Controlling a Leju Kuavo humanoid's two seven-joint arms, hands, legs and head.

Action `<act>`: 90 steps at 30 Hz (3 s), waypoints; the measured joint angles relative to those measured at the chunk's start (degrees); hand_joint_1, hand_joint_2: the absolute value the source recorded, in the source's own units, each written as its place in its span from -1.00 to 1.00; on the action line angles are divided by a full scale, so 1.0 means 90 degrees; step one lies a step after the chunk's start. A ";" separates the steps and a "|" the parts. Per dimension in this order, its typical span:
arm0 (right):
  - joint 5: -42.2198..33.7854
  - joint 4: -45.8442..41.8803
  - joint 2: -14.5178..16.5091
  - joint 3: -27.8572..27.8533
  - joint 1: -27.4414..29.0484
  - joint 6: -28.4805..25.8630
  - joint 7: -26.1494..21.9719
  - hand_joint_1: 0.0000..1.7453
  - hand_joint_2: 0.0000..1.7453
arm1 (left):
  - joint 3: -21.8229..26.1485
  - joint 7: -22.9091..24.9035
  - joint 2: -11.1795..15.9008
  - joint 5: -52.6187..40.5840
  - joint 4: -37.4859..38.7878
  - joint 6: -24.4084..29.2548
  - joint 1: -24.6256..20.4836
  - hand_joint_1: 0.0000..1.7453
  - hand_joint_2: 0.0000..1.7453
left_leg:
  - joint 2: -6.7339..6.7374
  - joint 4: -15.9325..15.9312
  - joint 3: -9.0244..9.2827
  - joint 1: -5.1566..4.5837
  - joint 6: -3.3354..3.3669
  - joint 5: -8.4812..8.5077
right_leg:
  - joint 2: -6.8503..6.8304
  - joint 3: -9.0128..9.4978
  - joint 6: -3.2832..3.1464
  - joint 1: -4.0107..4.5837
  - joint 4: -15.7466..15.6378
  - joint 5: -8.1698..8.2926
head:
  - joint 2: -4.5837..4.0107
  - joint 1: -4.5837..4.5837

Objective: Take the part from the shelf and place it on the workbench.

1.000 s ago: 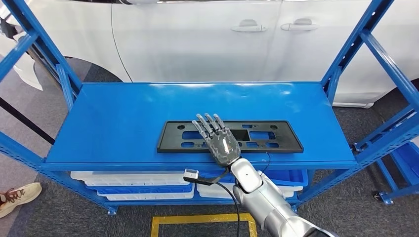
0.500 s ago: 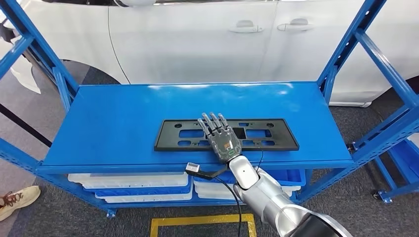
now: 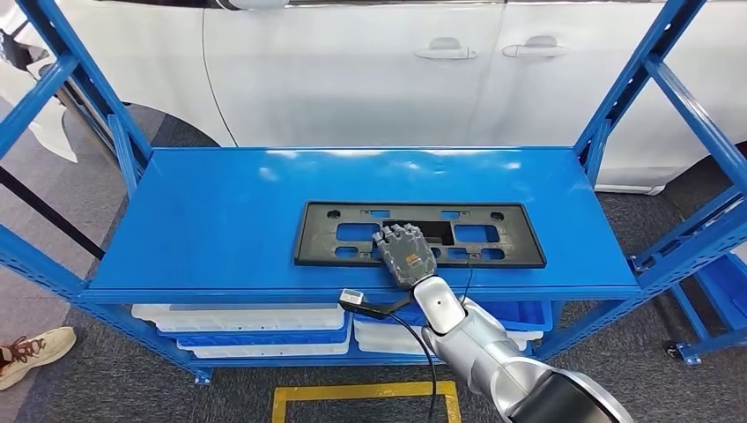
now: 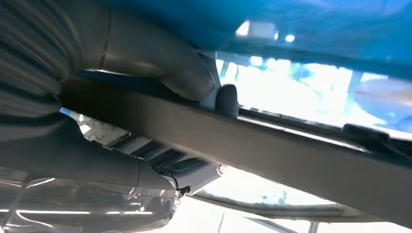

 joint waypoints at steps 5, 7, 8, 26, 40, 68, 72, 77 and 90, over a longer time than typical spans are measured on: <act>0.0014 0.0070 -0.0002 -0.0046 -0.0071 -0.0001 0.0019 1.00 1.00 | 0.0000 -0.0098 0.0005 -0.0002 0.0002 -0.0080 0.0001 -1.00 -1.00 | -0.0001 0.0169 -0.0072 0.0008 -0.0164 -0.0132 | -0.0018 0.0080 -0.0123 -0.0022 -0.0218 0.0086 | 0.0000 0.0000; 0.0016 0.0095 -0.0002 -0.0053 -0.0080 0.0000 0.0026 1.00 1.00 | 0.0000 -0.0100 0.0009 -0.0002 0.0002 -0.0084 0.0002 -1.00 -1.00 | 0.0000 0.0842 -0.0354 0.0026 -0.0216 -0.0522 | -0.0026 0.0092 -0.0163 -0.0039 -0.0251 0.0107 | 0.0000 0.0000; 0.0017 0.0110 -0.0002 -0.0053 -0.0080 0.0000 0.0029 1.00 1.00 | 0.0000 -0.0101 0.0011 -0.0002 0.0002 -0.0084 0.0005 -1.00 -1.00 | 0.0000 0.1303 -0.0560 0.0036 -0.0240 -0.0734 | -0.0027 0.0086 -0.0170 -0.0037 -0.0247 0.0109 | 0.0000 0.0000; 0.0014 -0.0255 -0.0003 -0.0494 0.0076 0.0000 -0.0507 1.00 1.00 | -0.0105 -0.0766 0.0037 0.0000 0.0002 -0.0320 -0.0005 -1.00 -1.00 | 0.0018 -0.0020 0.0014 0.0063 0.0040 -0.0023 | 0.0003 -0.0888 0.0184 -0.0070 0.1808 -0.0865 | 0.0000 0.0000; -0.9040 -0.7038 -0.0369 -0.1884 0.1901 0.0930 -0.5677 1.00 1.00 | -0.0061 -0.1300 0.0067 0.0001 0.0004 -0.0496 -0.0003 -1.00 -1.00 | 0.0009 0.1435 -0.0577 0.0057 -0.0290 -0.0891 | -0.0101 -0.0028 -0.0161 -0.0057 -0.0098 0.0009 | 0.0000 -0.0002; -1.1741 -0.9672 -0.0633 -0.0826 0.2547 0.5008 -0.5148 1.00 1.00 | 0.0171 -0.1434 0.0104 -0.0001 0.0004 -0.0324 -0.0102 -1.00 -1.00 | 0.0026 0.0322 -0.0544 0.0043 -0.0234 0.0048 | -0.0001 0.0429 -0.0114 -0.0047 -0.0146 -0.0293 | 0.0000 -0.0002; -1.1780 -0.9643 -0.0727 -0.0644 0.2615 0.4671 -0.5400 1.00 1.00 | 0.0168 -0.1302 0.0125 0.0000 0.0004 -0.0291 -0.0094 -1.00 -1.00 | 0.0024 0.1735 -0.0880 0.0055 -0.0341 -0.0867 | -0.0015 0.0071 -0.0228 -0.0017 -0.0140 0.0000 | 0.0000 -0.0002; -1.1755 -0.9807 -0.0836 -0.0629 0.2713 0.4495 -0.5620 1.00 1.00 | 0.0168 -0.1182 0.0154 0.0000 0.0004 -0.0259 -0.0102 -1.00 -1.00 | 0.0030 0.0410 0.0345 0.0011 -0.0203 -0.0452 | -0.0018 -0.0264 -0.0170 0.0032 -0.0044 0.0217 | 0.0000 -0.0002; -1.2084 -0.9921 -0.1214 -0.0291 0.2557 0.5177 -0.5493 1.00 1.00 | 0.0116 -0.0926 0.0169 0.0000 0.0004 -0.0144 -0.0060 -1.00 -1.00 | 0.0090 -0.0089 -0.0183 0.0021 0.0022 0.0196 | -0.0022 -0.0319 0.0199 -0.0098 0.1367 -0.0553 | 0.0000 -0.0002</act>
